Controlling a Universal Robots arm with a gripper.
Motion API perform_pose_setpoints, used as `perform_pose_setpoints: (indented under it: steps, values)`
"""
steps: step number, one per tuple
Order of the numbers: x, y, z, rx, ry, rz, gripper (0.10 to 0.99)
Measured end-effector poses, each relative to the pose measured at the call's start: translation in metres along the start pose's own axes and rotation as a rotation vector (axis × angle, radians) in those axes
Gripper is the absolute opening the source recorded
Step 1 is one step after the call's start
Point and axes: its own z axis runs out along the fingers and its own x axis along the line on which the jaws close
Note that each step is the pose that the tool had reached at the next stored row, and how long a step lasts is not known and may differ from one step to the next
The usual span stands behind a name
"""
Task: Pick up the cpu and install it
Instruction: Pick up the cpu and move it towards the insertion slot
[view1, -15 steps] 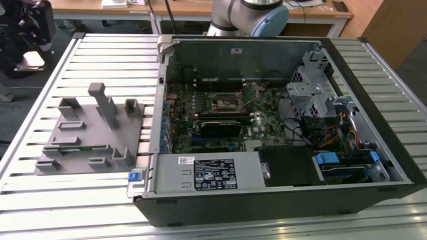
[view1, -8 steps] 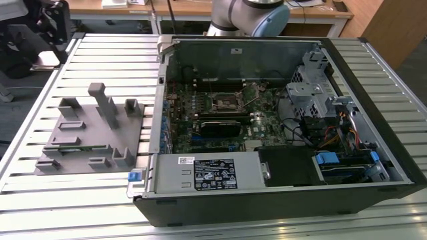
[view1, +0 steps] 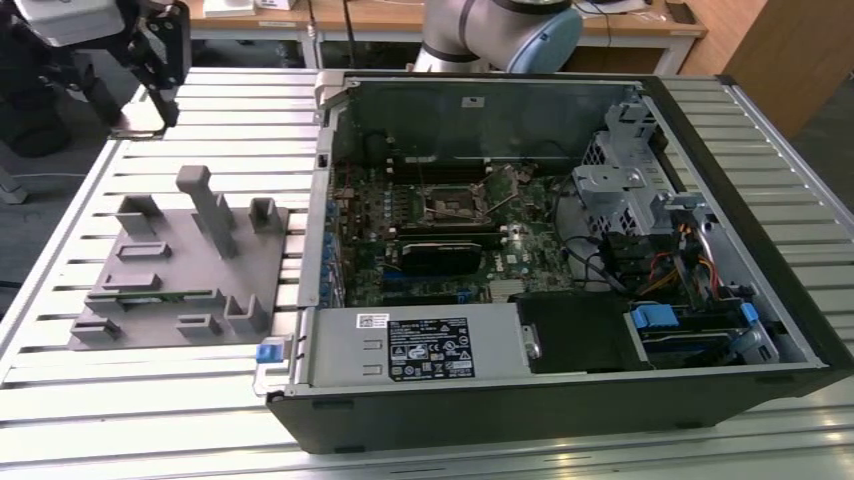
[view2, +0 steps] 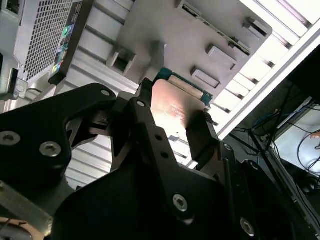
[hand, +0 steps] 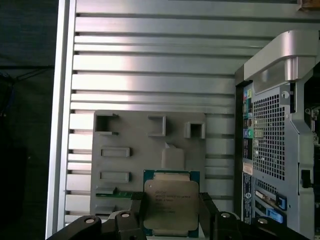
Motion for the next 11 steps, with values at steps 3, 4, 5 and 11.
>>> perform_pose_setpoints:
  steps: [3, 4, 5, 11]
  values:
    - [-0.0136, -0.0001, 0.0001, -0.001, -0.0001, 0.0, 0.525]
    - [-0.018, 0.0, 0.0002, -0.002, -0.0001, 0.0, 0.525]
    - [-0.0224, 0.0001, 0.0003, -0.002, -0.0001, 0.0, 0.525]
    - [-0.0518, 0.0008, 0.0021, -0.002, -0.0001, 0.0, 0.525]
